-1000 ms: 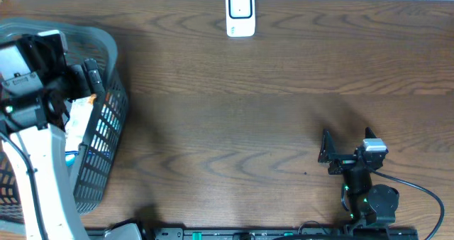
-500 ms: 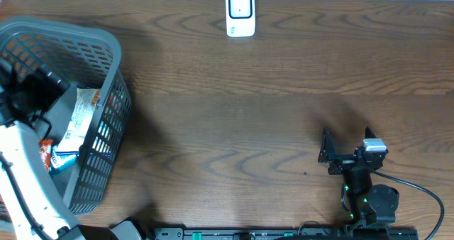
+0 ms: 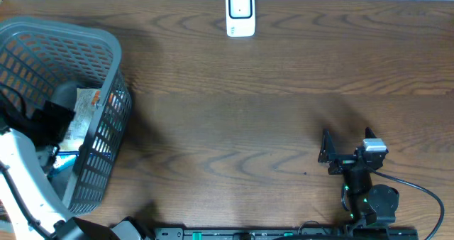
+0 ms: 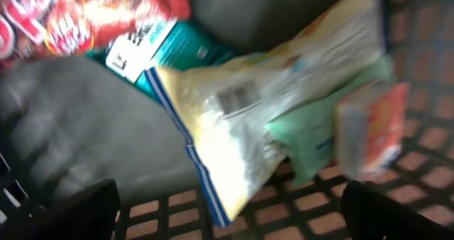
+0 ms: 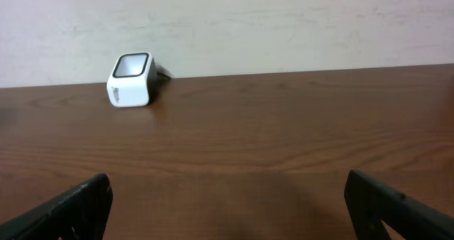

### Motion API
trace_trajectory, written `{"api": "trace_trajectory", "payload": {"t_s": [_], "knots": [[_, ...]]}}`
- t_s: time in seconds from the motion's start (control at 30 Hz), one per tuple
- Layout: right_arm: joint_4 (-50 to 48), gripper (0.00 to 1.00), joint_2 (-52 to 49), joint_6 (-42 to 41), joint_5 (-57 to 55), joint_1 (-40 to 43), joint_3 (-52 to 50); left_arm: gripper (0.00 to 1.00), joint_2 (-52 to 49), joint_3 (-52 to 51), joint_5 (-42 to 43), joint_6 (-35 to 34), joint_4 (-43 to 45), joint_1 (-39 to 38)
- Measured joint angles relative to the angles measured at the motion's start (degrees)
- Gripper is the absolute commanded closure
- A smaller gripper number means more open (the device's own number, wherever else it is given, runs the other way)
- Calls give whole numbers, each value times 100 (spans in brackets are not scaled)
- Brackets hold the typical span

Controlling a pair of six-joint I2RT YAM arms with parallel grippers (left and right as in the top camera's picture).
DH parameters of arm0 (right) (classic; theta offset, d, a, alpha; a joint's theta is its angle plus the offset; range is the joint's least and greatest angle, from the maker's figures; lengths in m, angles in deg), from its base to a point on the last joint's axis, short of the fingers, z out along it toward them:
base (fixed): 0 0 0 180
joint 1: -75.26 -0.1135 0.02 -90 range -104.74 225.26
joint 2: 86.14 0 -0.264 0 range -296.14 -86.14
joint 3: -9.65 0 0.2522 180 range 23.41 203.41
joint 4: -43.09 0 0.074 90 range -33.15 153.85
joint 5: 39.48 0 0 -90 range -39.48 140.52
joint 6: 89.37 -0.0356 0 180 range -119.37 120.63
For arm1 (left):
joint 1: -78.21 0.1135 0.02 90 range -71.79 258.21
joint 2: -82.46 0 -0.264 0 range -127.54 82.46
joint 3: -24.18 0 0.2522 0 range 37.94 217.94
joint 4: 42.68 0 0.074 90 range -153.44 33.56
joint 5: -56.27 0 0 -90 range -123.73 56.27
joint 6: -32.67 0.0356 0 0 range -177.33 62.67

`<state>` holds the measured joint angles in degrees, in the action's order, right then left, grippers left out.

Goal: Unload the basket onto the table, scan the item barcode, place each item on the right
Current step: 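Move the left gripper into the grey basket toward the white chip bag, then grasp the white chip bag with the left gripper and lift it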

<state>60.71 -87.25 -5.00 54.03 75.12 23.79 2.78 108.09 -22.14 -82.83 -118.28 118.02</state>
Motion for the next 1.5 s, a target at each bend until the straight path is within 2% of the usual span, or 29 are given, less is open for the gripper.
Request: {"api": "trace_trajectory", "payload": {"t_s": [0.43, 0.83, 1.13, 1.17, 1.2, 1.23, 1.27, 1.33, 1.5], "knots": [[0, 1, -2, 0, -13, 0, 0, 0, -7, -1550, 212, 0, 1419, 0], [0, 1, 0, 0, -13, 0, 0, 0, -85, -1735, 811, -4, 2363, -26], [0, 1, -2, 0, -15, 0, 0, 0, -728, -1735, 1040, -15, 2850, -376], [0, 1, -2, 0, -13, 0, 0, 4, -813, -1735, 1038, -17, 2896, -402], [0, 1, 0, 0, -13, 0, 0, 13, -898, -1735, 1049, -28, 2949, -428], [0, 1, -2, 0, -13, 0, 0, 30, -962, -1735, 1058, -46, 3001, -439], [0, 1, -2, -2, -13, 0, 0, 54, -1003, -1735, 1067, -66, 3047, -446], [0, 1, -2, -2, -15, 0, 0, 92, -1023, -1735, 1119, -37, 3187, -448], [0, 1, 0, -2, -15, 0, 0, 93, -977, -1703, 1252, -144, 3344, -444]]}}
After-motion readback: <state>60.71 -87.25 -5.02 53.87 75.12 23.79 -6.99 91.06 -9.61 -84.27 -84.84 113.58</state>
